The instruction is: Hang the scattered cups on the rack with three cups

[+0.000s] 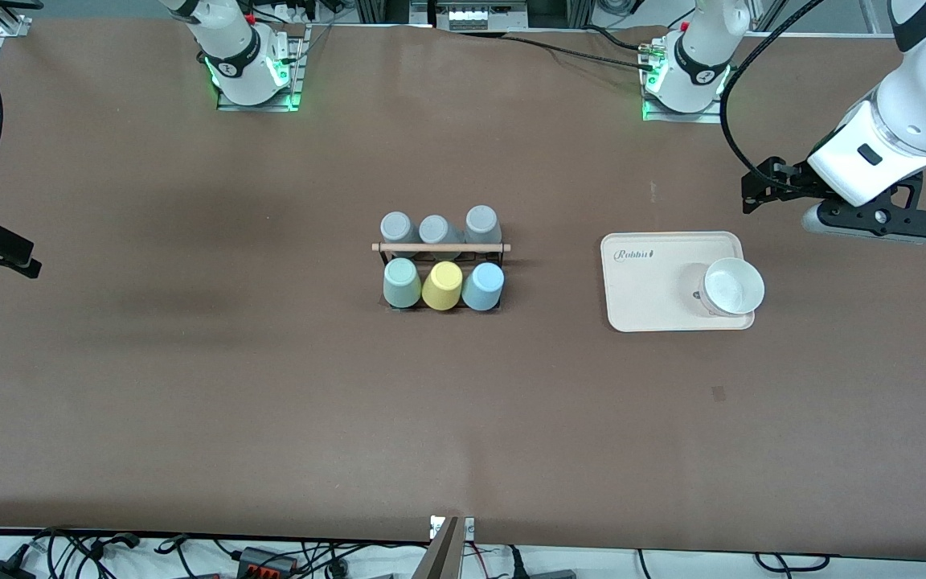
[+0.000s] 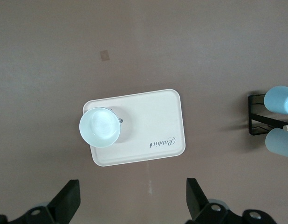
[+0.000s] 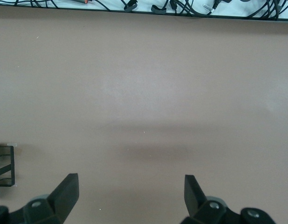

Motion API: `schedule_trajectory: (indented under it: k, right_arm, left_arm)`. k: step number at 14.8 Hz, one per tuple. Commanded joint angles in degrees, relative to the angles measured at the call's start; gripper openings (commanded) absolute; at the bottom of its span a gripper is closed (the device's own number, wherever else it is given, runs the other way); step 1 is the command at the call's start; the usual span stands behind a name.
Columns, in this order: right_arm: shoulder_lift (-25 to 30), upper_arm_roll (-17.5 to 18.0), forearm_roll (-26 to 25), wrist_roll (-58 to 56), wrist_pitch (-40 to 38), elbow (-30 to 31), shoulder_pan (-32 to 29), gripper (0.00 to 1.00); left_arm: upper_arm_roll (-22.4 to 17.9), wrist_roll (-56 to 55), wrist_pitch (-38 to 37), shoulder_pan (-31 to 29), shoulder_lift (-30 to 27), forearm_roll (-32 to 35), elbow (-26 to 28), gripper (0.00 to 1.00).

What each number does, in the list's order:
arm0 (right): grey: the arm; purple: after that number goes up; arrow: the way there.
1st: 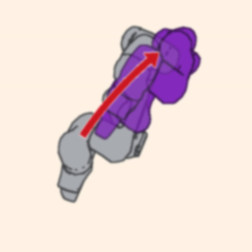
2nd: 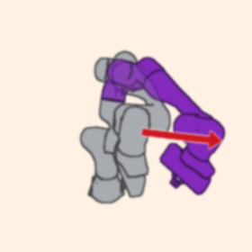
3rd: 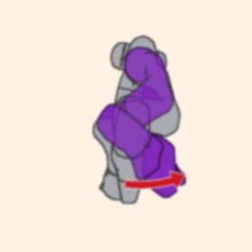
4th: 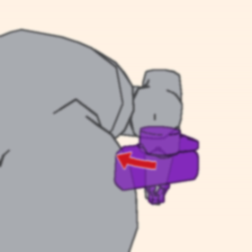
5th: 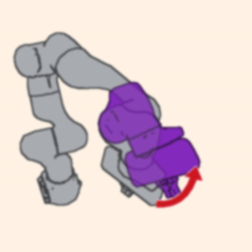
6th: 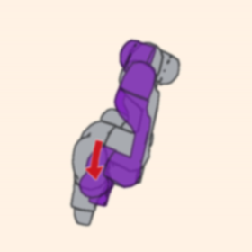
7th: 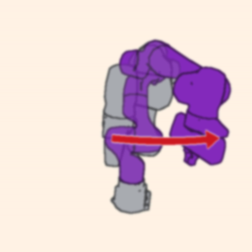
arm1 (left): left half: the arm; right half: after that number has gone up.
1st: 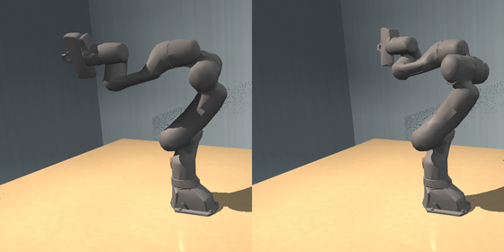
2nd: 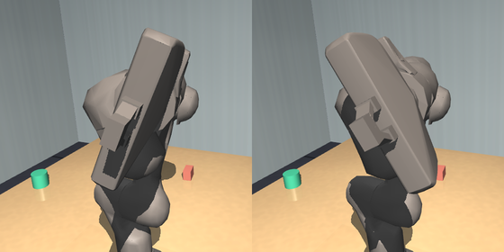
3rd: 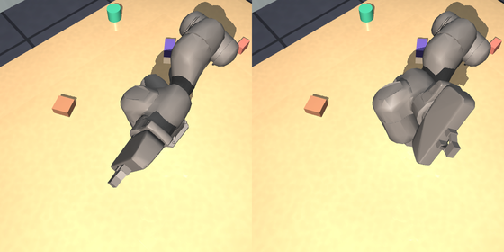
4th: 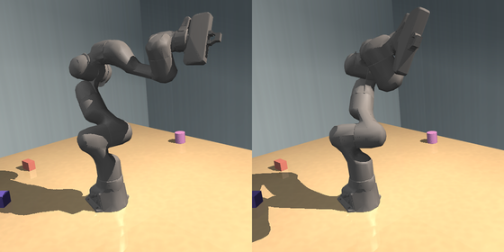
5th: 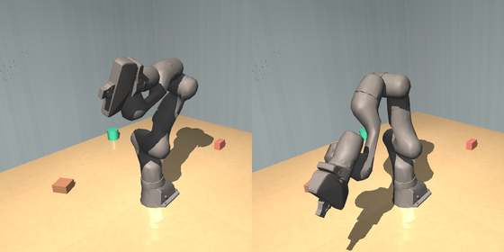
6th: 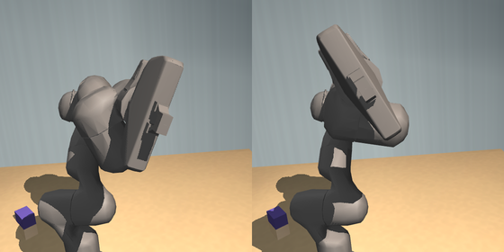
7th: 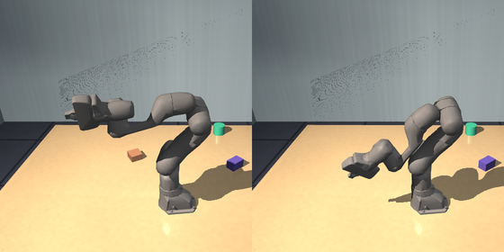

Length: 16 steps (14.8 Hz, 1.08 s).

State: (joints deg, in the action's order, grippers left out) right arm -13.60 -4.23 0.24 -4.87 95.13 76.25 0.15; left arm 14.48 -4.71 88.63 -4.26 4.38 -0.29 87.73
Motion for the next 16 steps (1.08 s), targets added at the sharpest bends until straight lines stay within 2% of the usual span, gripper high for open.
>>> schedule_trajectory:
  k: [1,2,4,8,12,16]
  right_arm:
    - [10.1,-0.1,-0.4,-0.8,5.9,14.5,0.1,1.0]
    - [12.9,0.1,-2.1,-0.8,7.4,18.1,0.2,1.0]
    - [15.3,0.2,-3.0,-0.8,8.0,21.6,0.2,1.0]
    - [15.4,0.2,-2.5,-0.7,7.0,22.0,0.2,1.0]
    - [15.3,0.2,-2.4,-1.7,2.8,21.0,0.2,1.0]
    - [15.3,0.2,-1.4,-1.0,3.3,20.9,0.1,1.0]
  left_arm:
    - [0.4,0.2,-0.9,-0.6,0.0,0.4,-0.2,1.0]
    - [0.4,0.2,-0.9,-0.6,0.0,0.3,-0.2,1.0]
    - [0.4,0.2,-0.9,-0.6,0.0,0.3,-0.2,1.0]
    - [0.4,0.2,-0.9,-0.6,0.0,0.3,-0.2,1.0]
    - [0.4,0.3,-1.0,-0.7,0.0,0.3,-0.2,1.0]
    - [0.4,0.3,-1.0,-0.7,0.0,0.2,-0.2,1.0]
